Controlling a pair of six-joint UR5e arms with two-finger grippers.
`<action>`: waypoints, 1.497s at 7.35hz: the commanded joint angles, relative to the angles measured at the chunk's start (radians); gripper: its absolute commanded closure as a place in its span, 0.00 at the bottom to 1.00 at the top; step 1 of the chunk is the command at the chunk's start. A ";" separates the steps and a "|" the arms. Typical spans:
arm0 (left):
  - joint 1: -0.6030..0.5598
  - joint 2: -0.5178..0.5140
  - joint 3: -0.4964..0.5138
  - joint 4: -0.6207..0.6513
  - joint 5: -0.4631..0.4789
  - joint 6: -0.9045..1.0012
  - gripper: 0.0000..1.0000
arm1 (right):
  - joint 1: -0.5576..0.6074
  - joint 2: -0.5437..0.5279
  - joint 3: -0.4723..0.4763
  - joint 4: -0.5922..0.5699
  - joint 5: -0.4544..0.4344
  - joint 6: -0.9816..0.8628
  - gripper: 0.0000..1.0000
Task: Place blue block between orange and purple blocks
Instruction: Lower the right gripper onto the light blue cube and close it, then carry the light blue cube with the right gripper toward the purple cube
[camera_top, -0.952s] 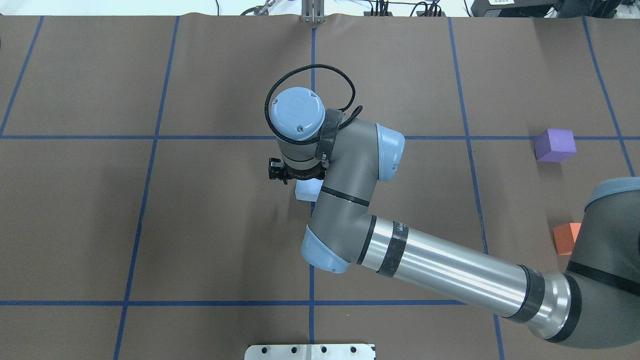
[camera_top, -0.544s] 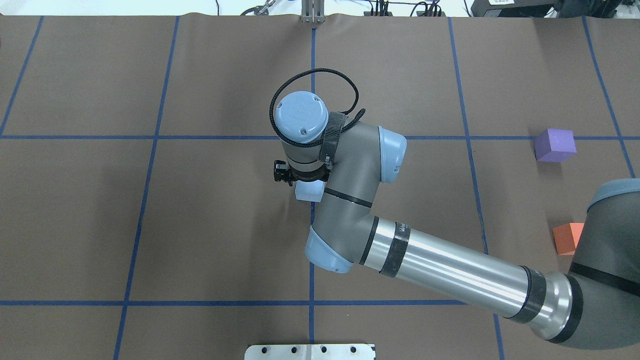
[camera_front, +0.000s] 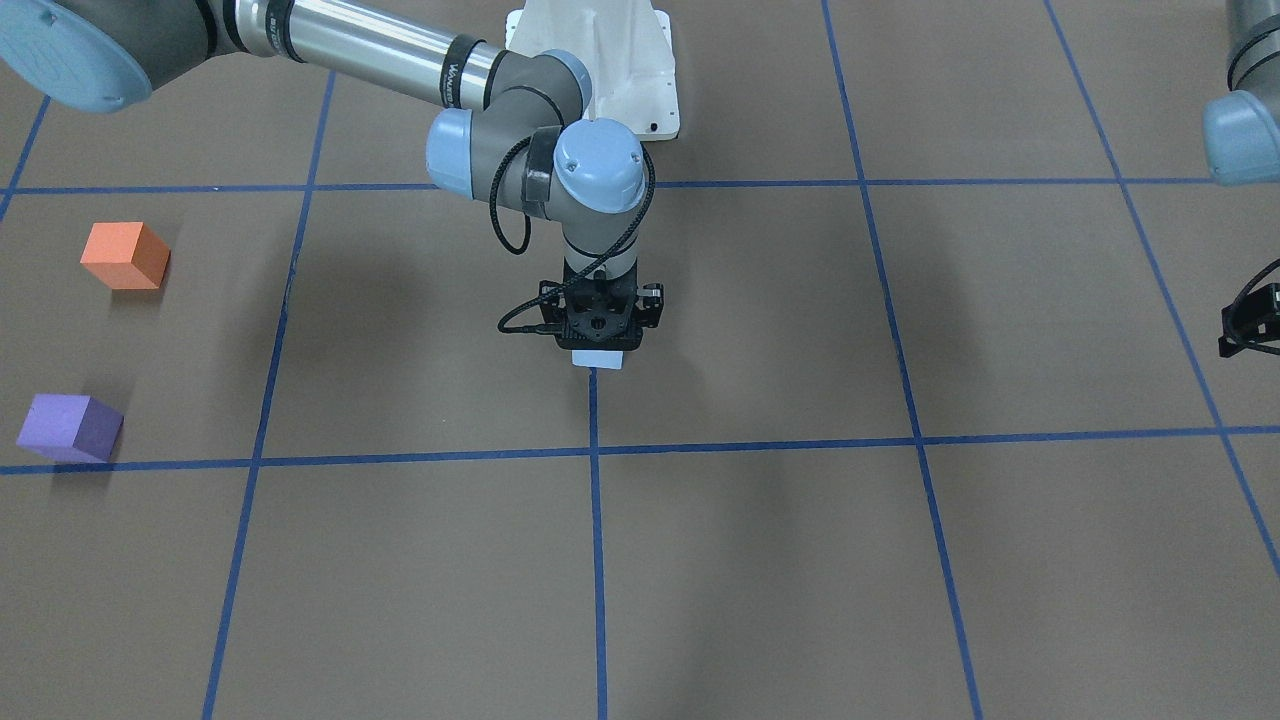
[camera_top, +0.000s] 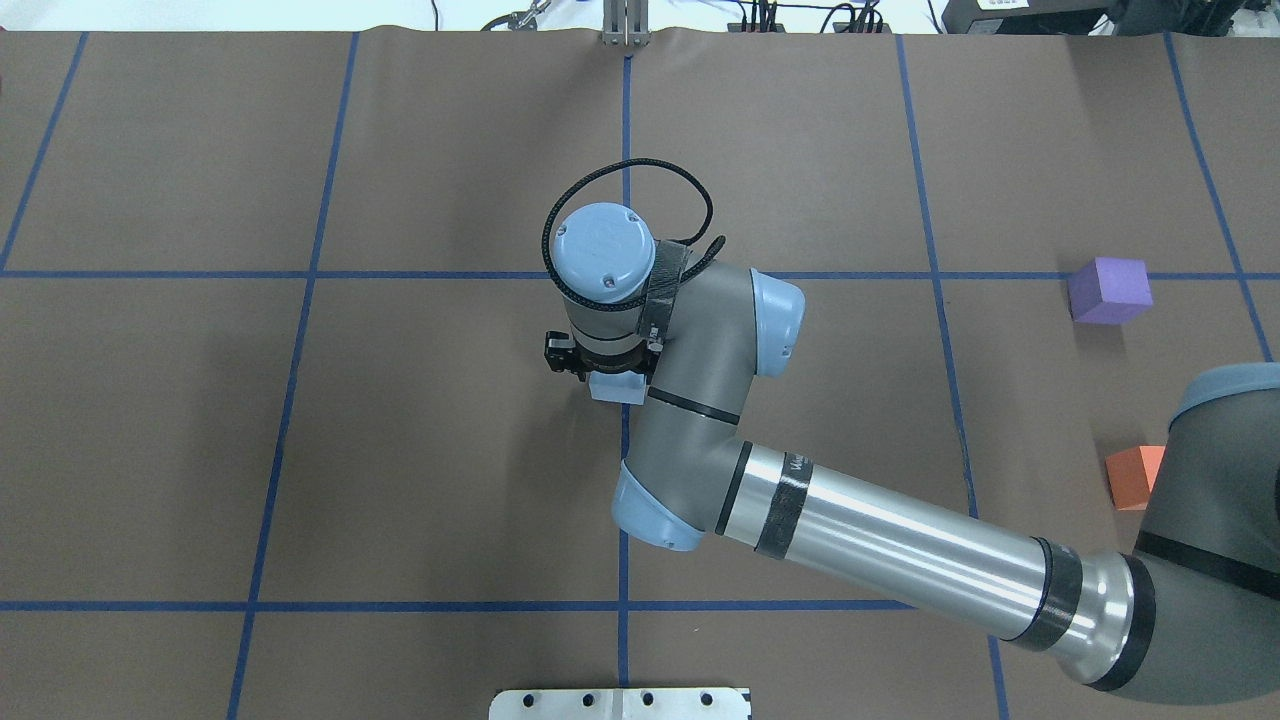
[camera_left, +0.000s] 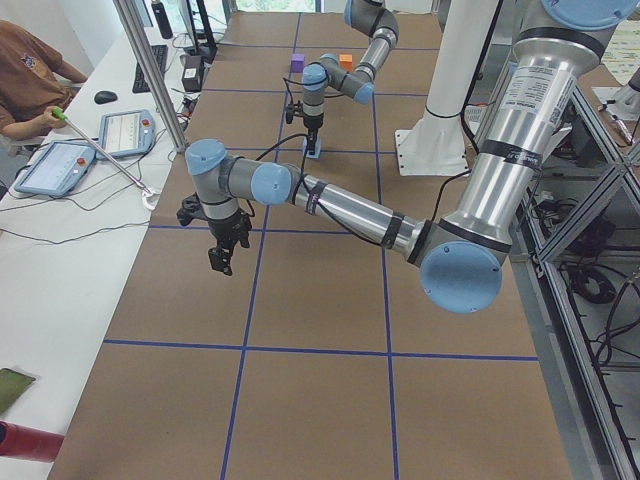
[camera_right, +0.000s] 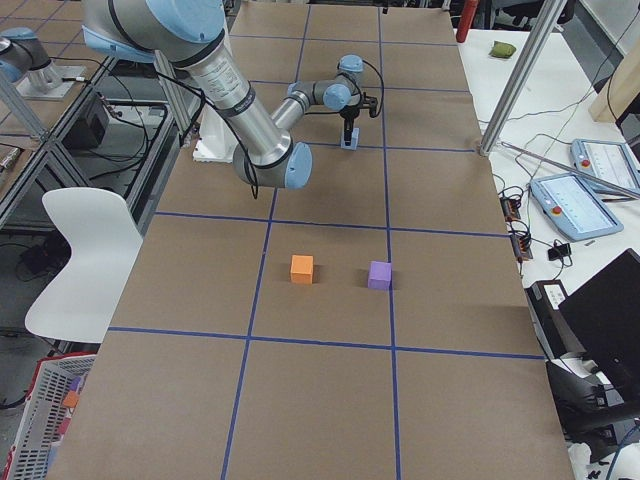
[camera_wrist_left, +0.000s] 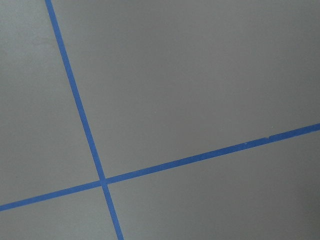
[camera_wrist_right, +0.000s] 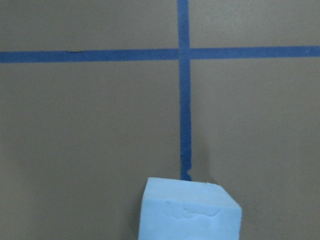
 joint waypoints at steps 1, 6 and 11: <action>0.000 -0.002 -0.001 0.000 0.000 0.000 0.00 | 0.012 -0.007 0.064 -0.013 0.015 0.016 1.00; -0.002 0.006 -0.036 0.003 -0.008 -0.012 0.00 | 0.306 -0.298 0.727 -0.492 0.159 -0.314 1.00; -0.026 0.186 -0.113 -0.148 -0.008 -0.005 0.00 | 0.565 -0.796 0.790 -0.277 0.215 -0.821 1.00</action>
